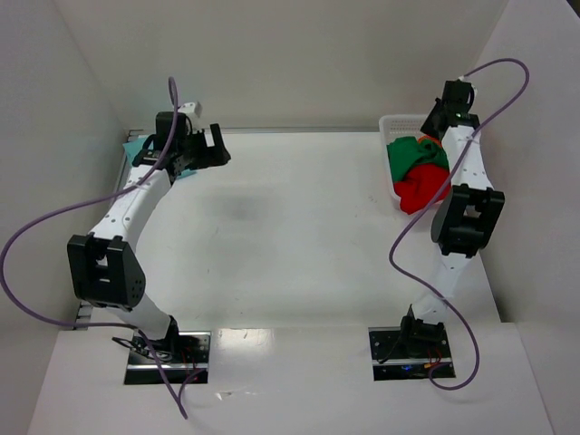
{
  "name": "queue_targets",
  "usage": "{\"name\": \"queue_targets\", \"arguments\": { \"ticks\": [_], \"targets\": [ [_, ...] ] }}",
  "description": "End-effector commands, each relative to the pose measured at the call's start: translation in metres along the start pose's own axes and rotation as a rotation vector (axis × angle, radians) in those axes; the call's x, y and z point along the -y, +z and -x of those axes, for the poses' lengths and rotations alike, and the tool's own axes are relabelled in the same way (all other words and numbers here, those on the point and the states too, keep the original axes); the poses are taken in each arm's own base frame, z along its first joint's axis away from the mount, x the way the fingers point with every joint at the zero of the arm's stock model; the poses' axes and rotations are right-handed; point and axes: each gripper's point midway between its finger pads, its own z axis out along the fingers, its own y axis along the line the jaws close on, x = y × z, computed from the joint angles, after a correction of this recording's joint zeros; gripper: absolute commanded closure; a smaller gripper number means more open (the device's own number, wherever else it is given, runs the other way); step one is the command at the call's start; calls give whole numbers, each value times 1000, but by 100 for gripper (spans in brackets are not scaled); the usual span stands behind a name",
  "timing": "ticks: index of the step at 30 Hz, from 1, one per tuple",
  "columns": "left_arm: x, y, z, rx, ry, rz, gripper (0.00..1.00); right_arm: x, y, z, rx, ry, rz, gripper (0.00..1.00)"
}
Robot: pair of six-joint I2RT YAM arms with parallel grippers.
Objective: Fold and stack the t-shirts
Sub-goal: Grab crumpled tshirt from bin with the right arm
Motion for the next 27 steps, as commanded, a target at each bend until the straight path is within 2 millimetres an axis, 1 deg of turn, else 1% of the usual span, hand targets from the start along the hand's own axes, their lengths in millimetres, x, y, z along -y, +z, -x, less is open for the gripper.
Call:
{"name": "queue_targets", "arguments": {
  "ticks": [1, 2, 4, 5, 6, 7, 8, 9, 10, 11, 12, 14, 15, 16, 17, 19, 20, 22, 23, 25, 27],
  "targets": [
    [56, -11, 17, 8, 143, -339, 0, -25, -58, 60, 144, 5, 93, 99],
    [75, -16, 13, -1, 169, -430, 0, -37, -83, 77, 201, 3, 128, 99],
    [92, -13, 8, -16, 216, -473, 0, -48, -110, 93, 258, -8, 153, 99],
    [100, -17, 11, -11, 248, -487, 0, -53, -129, 103, 290, -20, 170, 99],
    [107, -20, 12, -8, 268, -498, 0, -59, -139, 103, 294, -39, 184, 94],
    [110, -21, 12, -9, 274, -495, 0, -58, -145, 105, 303, -58, 172, 72],
    [112, -25, 15, 0, 278, -495, 0, -56, -146, 103, 302, -65, 157, 61],
    [112, -29, 17, 11, 278, -492, 0, -54, -144, 95, 286, -71, 141, 53],
    [109, -29, 17, 16, 269, -475, 0, -47, -136, 82, 256, -83, 115, 37],
    [109, -33, 19, 28, 270, -464, 0, -43, -132, 79, 251, -82, 92, 28],
    [106, -37, 18, 31, 262, -450, 0, -33, -116, 58, 204, -88, 50, 26],
    [100, -40, 20, 48, 261, -406, 0, -15, -95, 28, 142, -82, -23, 25],
    [95, -38, 17, 42, 258, -385, 0, -7, -85, 12, 109, -74, -47, 24],
    [92, -37, 14, 30, 253, -367, 0, -1, -78, 3, 90, -62, -60, 23],
    [88, -36, 12, 24, 250, -348, 0, 2, -71, -2, 81, -53, -67, 22],
    [80, -34, 10, 15, 255, -304, 0, 8, -46, -33, 12, -62, -82, 22],
    [78, -34, 9, 6, 252, -293, 0, 14, -39, -38, -6, -60, -96, 22],
    [76, -33, 9, 9, 252, -280, 0, 16, -26, -50, -38, -59, -108, 21],
    [74, -31, 6, 0, 250, -277, 0, 18, -18, -59, -61, -63, -116, 21],
    [70, -26, 4, -7, 248, -255, 0, 14, -14, -54, -38, -49, -98, 23],
    [68, -24, 1, -19, 245, -250, 0, 9, -10, -48, -10, -40, -79, 29]
  ]
}}
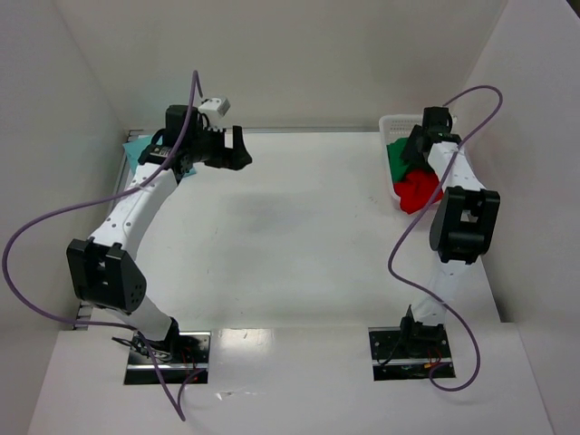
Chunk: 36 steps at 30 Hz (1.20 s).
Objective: Fold and stack the t-shirts
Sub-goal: Grab crumpled tshirt from bin with the right arm, then move the tshirt to the center of the board
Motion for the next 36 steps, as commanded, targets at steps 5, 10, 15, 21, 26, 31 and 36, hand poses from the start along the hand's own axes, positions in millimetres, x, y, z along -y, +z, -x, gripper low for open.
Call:
{"name": "queue_targets", "arguments": {
  "ticks": [5, 10, 15, 21, 26, 31, 36],
  "targets": [
    [-16, 9, -18, -58, 1, 56, 0, -16, 15, 44, 94, 45, 28, 59],
    [-17, 17, -20, -70, -14, 47, 0, -20, 8, 57, 109, 67, 34, 93],
    [4, 28, -23, -63, -61, -91, 0, -22, -46, 97, 223, 93, 85, 94],
    [20, 21, -15, -20, -46, -148, 0, -24, -145, 149, 414, 109, 192, 99],
    [50, 5, 15, 79, -45, -279, 0, -36, -244, 174, 558, 132, 345, 99],
    [91, 3, 25, 118, -15, -409, 0, -82, -328, 159, 598, 95, 616, 99],
    [127, -6, 30, 130, 23, -544, 0, -125, -380, 149, 613, 51, 769, 99]
  ]
}}
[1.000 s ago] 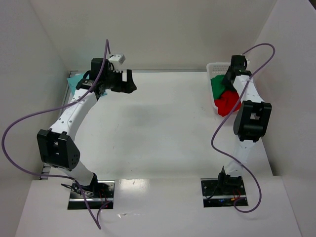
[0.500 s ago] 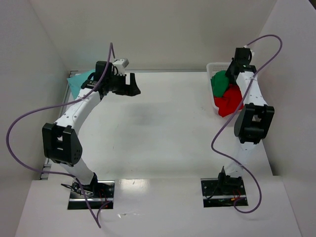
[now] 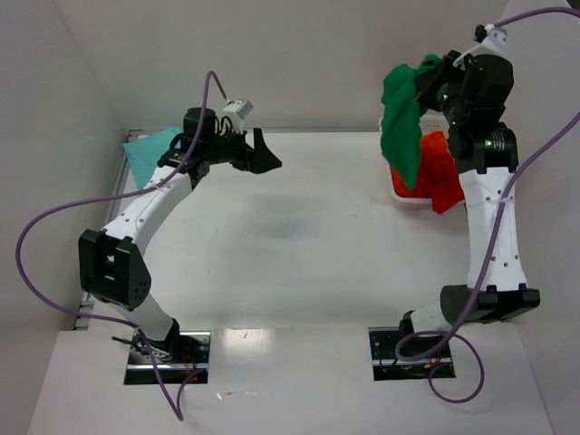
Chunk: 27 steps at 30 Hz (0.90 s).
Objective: Fold and stack the t-shirts
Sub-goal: Move the tshirt to the center of the board
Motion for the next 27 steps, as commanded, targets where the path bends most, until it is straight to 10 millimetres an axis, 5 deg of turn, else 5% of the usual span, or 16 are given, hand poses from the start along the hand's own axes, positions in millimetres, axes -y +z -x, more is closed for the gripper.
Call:
{"name": "queue_targets", "arguments": {
  "ticks": [1, 8, 14, 20, 27],
  "targets": [
    [57, -4, 27, 77, 76, -193, 0, -63, -14, 17, 29, 31, 198, 99],
    [107, 0, 44, 113, 145, -329, 0, -122, -24, 8, -25, 89, 424, 99],
    [122, 0, 52, 156, 159, -385, 0, -164, -35, -48, -170, 137, 573, 99],
    [129, 17, 38, 131, 143, -431, 12, -170, -40, -74, -234, 162, 608, 99],
    [118, 43, 41, 168, 130, -368, 0, -174, -55, -87, -269, 158, 631, 99]
  ]
}}
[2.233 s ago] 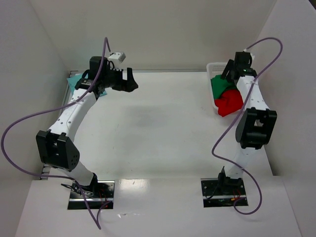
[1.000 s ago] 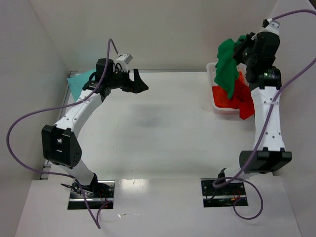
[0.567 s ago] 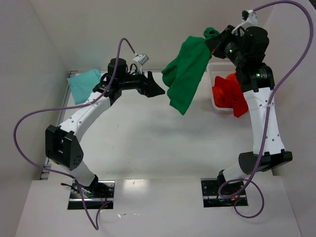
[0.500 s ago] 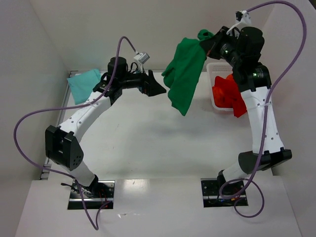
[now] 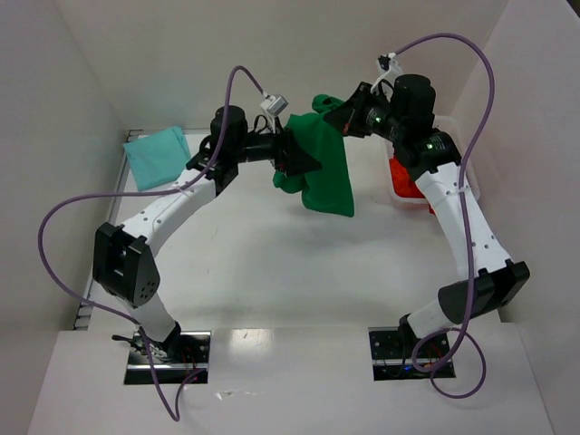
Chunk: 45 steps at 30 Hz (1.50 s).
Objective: Fold and stack the t-shirts
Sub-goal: Move the tshirt to the center of the board
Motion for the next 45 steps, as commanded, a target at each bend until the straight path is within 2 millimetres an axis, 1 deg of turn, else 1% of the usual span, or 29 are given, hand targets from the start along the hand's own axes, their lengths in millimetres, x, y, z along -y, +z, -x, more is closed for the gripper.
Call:
{"name": "queue_targets", "arguments": {
  "ticks": [1, 2, 4, 7, 8, 9, 10, 12, 14, 17, 18, 19, 20, 21, 22, 24, 26, 27, 29, 31, 32, 33, 35, 37, 38, 40, 42, 44, 45],
  "targets": [
    [-13, 11, 16, 72, 70, 38, 3, -46, -32, 25, 106, -56, 129, 99],
    [-15, 11, 17, 78, 78, 47, 11, -48, -36, 26, 112, -58, 132, 99],
    [-17, 13, 20, 95, 73, 48, 37, -48, -38, 25, 112, -58, 132, 99],
    [-16, 13, 24, 113, 59, 48, 83, -42, -38, 24, 119, -64, 110, 99],
    [-14, 12, 28, 123, 64, 55, 93, -41, -38, 23, 113, -61, 104, 99],
    [-10, 8, 34, 136, 70, 65, 99, -35, -36, 22, 118, -65, 79, 98],
    [-10, 6, 35, 141, 67, 80, 100, -29, -33, 21, 121, -64, 57, 98],
    [0, -6, 54, 187, 110, 114, 100, -21, -33, 22, 131, -64, 18, 96],
    [6, -13, 62, 208, 131, 133, 100, -16, -30, 21, 129, -63, 0, 93],
    [23, -27, 80, 235, 161, 153, 100, -8, -26, 22, 148, -74, -31, 78],
    [26, -34, 86, 238, 172, 176, 100, 1, -24, 23, 159, -80, -66, 70],
    [29, -41, 92, 235, 181, 198, 100, 13, -21, 25, 174, -83, -123, 66],
    [40, -49, 107, 257, 217, 204, 100, 25, -17, 21, 166, -84, -172, 66],
    [44, -60, 118, 270, 228, 225, 100, 38, -14, 19, 165, -86, -224, 66],
    [40, -66, 121, 265, 228, 254, 100, 46, -15, 22, 183, -94, -264, 66],
    [45, -83, 137, 294, 261, 300, 100, 60, -9, 18, 170, -98, -299, 66],
    [47, -93, 146, 307, 298, 351, 100, 67, -6, 13, 164, -96, -317, 65],
    [46, -100, 152, 317, 320, 390, 100, 68, -6, 15, 177, -97, -320, 62],
    [46, -109, 156, 319, 336, 436, 100, 70, -5, 18, 194, -101, -327, 55],
    [45, -113, 157, 314, 332, 461, 100, 69, -4, 20, 202, -110, -322, 49],
    [46, -114, 158, 316, 322, 468, 100, 69, -1, 20, 199, -110, -314, 37],
    [42, -115, 158, 313, 303, 477, 100, 68, 0, 19, 195, -111, -306, 27],
    [35, -107, 157, 296, 245, 473, 100, 65, 4, 14, 174, -120, -258, 21],
    [18, -89, 137, 223, 109, 451, 100, 62, 13, -2, 137, -102, -192, 6],
    [20, -90, 138, 223, 92, 442, 100, 58, 16, -9, 118, -94, -157, 2],
    [9, -81, 132, 204, 50, 436, 100, 44, 20, -25, 68, -80, -49, 0],
    [9, -79, 134, 217, 49, 430, 100, 33, 20, -34, 48, -85, 27, 0],
    [4, -79, 130, 224, 26, 442, 100, 17, 19, -49, 22, -86, 111, 0],
    [3, -80, 134, 239, 34, 450, 100, 10, 20, -49, 27, -85, 130, 0]
  ]
}}
